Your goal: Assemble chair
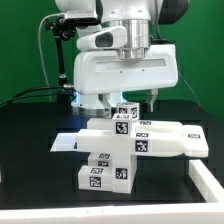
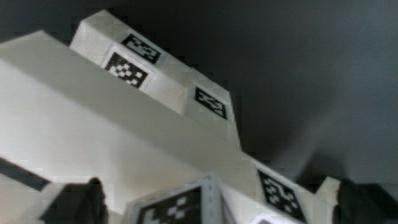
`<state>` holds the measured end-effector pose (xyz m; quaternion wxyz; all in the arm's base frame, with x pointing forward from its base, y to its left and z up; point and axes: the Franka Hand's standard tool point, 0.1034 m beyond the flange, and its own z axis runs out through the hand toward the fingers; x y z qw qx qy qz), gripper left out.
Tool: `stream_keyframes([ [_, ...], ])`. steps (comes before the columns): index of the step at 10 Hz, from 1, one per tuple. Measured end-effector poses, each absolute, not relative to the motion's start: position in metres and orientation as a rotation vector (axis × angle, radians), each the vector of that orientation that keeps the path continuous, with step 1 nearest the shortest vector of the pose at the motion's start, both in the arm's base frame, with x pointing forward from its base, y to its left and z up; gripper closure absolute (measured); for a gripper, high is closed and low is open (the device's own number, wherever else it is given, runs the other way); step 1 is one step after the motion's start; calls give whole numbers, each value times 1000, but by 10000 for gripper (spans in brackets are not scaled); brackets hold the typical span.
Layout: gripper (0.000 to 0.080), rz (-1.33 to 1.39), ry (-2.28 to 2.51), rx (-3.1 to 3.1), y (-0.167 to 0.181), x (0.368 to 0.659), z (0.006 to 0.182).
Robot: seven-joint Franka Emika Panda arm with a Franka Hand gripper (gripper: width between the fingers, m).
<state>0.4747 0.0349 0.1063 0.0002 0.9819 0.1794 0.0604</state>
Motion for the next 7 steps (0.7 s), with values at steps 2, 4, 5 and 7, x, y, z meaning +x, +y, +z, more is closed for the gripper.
stream_keyframes([
  [2,309,189,414,3116,35,474,106],
  [4,515,188,142,3155,35,474,105],
  [5,515,188,107,3158,35,474,105],
  [7,515,185,-131,3170,36,474,105],
])
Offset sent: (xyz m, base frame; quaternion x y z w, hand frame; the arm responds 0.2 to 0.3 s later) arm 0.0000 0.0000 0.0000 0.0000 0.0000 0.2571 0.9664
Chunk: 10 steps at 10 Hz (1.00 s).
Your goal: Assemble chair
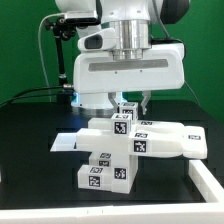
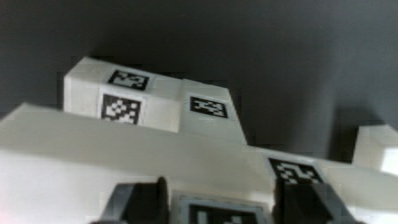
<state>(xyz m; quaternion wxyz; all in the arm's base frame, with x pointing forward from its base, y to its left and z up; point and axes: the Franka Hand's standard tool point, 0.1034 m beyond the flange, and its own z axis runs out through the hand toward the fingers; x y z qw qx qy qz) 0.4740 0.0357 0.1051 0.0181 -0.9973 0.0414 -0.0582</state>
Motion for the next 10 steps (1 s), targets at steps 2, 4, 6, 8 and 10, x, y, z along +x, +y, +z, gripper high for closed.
stream_keyframes([
  [2,515,-178,287,-3080,36,474,105],
  [4,515,-172,476,-3045,36,474,105],
  [6,515,-167,636,-3008,37,474,105],
  [8,515,-159,842,-2945,38,474,105],
  [10,515,-161,781,-2964,38,474,105],
])
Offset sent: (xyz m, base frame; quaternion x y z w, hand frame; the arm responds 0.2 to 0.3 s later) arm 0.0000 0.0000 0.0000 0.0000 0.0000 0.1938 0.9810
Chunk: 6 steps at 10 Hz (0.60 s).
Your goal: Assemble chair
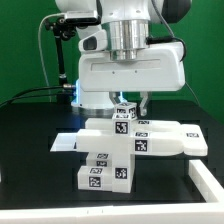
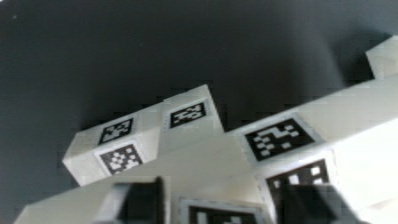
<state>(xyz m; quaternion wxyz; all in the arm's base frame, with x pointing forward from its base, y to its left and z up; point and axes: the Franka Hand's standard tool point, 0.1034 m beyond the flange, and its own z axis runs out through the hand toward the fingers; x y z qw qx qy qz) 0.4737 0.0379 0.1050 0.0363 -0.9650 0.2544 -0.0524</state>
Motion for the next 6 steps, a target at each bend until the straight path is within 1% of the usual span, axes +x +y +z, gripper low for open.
stream_keyframes([
  [1,330,-158,736,-2978,38,473,105],
  [2,207,-146,526,-3028,38,473,109],
  [3,207,-164,271,-3066,34,475,112],
  [4,162,-167,33,-3086,32,475,114],
  [5,152,-167,-221,-3093,32,477,115],
  [6,152,-170,-367,-3090,33,477,115],
])
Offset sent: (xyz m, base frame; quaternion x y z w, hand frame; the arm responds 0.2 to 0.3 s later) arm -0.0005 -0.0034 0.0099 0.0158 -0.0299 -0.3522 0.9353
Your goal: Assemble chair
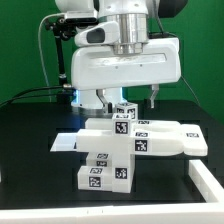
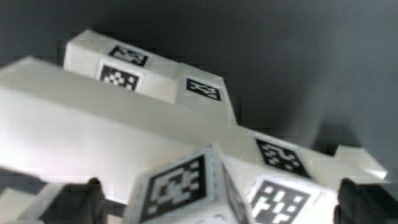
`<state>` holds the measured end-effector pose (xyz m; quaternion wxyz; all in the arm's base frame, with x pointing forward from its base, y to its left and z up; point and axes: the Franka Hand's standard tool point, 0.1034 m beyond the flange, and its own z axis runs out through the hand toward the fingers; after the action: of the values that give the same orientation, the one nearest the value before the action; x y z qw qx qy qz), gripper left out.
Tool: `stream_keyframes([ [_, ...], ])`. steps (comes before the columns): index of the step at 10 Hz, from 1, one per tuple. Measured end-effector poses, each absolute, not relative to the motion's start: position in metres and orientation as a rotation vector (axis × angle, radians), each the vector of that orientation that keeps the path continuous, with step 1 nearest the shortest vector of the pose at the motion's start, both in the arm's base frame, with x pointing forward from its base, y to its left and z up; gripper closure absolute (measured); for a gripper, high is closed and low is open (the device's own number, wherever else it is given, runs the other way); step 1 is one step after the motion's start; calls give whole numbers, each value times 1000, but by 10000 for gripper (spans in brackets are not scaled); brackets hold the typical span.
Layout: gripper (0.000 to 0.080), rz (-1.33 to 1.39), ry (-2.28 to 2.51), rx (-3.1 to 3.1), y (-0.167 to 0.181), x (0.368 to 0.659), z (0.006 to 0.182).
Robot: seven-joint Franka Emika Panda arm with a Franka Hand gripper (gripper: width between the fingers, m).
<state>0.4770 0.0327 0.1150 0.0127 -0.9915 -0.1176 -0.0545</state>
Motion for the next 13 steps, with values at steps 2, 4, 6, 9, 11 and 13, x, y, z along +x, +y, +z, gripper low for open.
stream_keyframes([
  [2,151,-172,-568,-3067,31,477,115],
  [4,270,-171,-546,-3070,31,477,115],
  [6,452,-170,-456,-3080,31,477,114],
  [9,512,-164,-135,-3099,31,477,114],
  [11,512,-160,58,-3093,32,477,114],
  [13,512,-154,272,-3072,32,477,114],
])
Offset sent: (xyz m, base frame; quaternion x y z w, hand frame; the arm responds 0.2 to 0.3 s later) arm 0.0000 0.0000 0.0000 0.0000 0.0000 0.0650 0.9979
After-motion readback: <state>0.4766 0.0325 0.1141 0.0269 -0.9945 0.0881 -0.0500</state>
